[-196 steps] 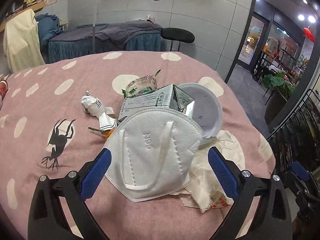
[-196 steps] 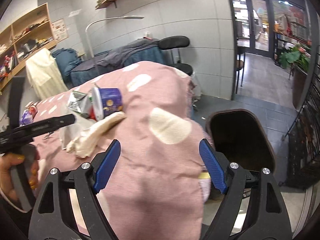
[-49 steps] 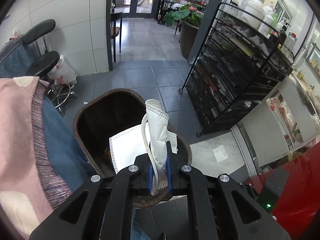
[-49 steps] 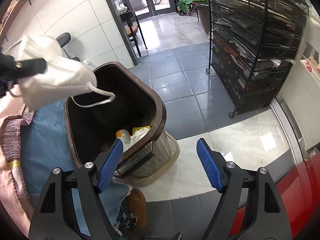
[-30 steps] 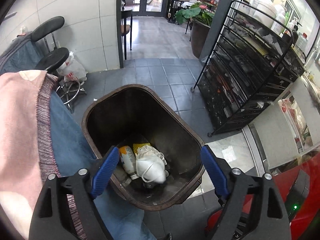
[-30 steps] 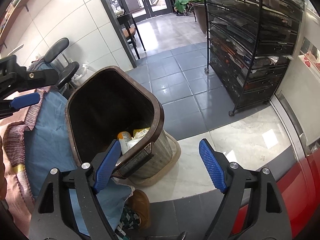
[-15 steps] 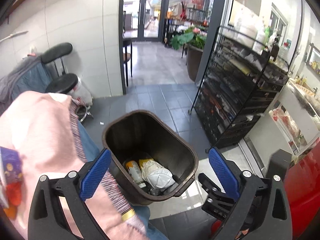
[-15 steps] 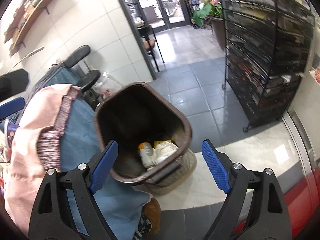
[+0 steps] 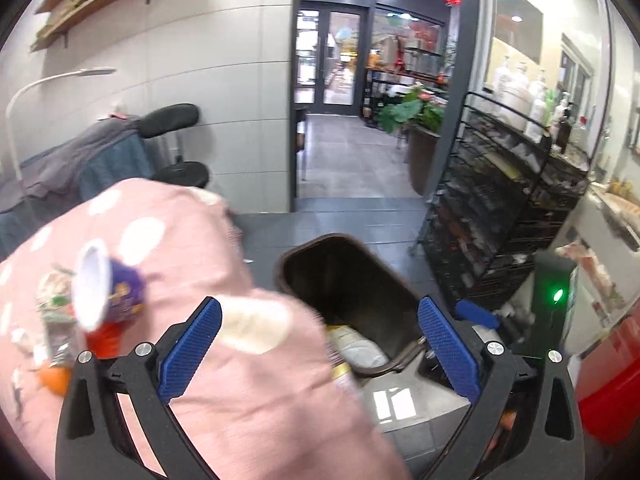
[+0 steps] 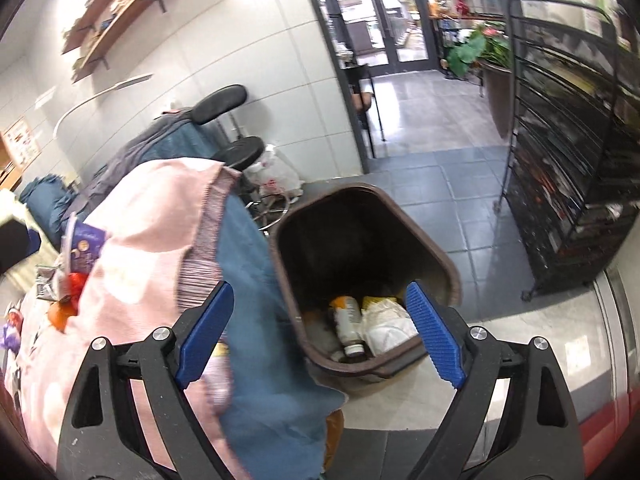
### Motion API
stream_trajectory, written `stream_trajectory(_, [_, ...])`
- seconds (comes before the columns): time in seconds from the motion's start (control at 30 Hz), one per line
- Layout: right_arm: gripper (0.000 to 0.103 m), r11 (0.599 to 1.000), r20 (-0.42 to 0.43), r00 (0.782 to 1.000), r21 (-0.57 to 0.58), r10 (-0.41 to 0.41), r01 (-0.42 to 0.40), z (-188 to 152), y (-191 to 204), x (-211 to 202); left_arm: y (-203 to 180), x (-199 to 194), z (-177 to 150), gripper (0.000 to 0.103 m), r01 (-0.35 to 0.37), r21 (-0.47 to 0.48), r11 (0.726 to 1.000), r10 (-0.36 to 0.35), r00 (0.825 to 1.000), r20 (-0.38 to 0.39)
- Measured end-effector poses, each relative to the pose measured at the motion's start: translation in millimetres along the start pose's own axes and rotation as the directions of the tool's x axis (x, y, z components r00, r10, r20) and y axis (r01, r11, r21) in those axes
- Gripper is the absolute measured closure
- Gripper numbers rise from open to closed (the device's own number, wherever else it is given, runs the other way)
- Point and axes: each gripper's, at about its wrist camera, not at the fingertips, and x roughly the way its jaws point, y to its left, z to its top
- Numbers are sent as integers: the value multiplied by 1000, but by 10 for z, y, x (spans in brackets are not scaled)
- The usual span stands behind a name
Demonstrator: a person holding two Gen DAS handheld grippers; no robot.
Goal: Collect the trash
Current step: 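Return both tools to the bed and reach toward the milk carton, then grasp the milk carton with the right tool while the left tool grasps the orange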
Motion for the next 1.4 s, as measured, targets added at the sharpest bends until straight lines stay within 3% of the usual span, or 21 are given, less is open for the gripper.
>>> stream_trajectory(0.37, [14, 978, -31, 989, -149, 143, -146, 45, 754, -6, 723, -321, -366, 6, -162, -150, 975, 164, 986, 4])
stream_trajectory(0.63, [14, 883, -88, 957, -371, 275, -288, -42, 1555, -112, 1416, -558, -718, 6, -259, -293, 920, 253, 966, -59])
stream_trajectory(0.87, [14, 721, -137, 927, -592, 350, -360, -153, 2327, -186, 1882, -807, -941, 6, -342, -367, 865, 328, 939, -102])
stream_trajectory(1.03, [14, 542, -186, 918, -759, 350, -361, -315, 2982, -44, 2082, -898, -1039, 6, -362, -380, 851, 339, 932, -131])
stream_trajectory(1.17, [14, 396, -169, 939, -874, 299, -283, -434, 3434, 207, 2198, -934, -1107, 6, -374, -374, 849, 343, 928, -149])
stream_trajectory(1.27, [14, 350, -153, 954, -906, 258, -240, -426, 3586, 403, 2270, -971, -1141, 6, -366, -388, 846, 334, 931, -149])
stream_trajectory(1.3, [17, 334, -159, 956, -912, 249, -238, -428, 3642, 470, 2297, -970, -1141, 6, -363, -394, 845, 331, 932, -149])
stream_trajectory(1.4, [42, 278, -197, 959, -928, 204, -249, -485, 3756, 664, 2381, -967, -1163, 6, -358, -405, 841, 323, 934, -155])
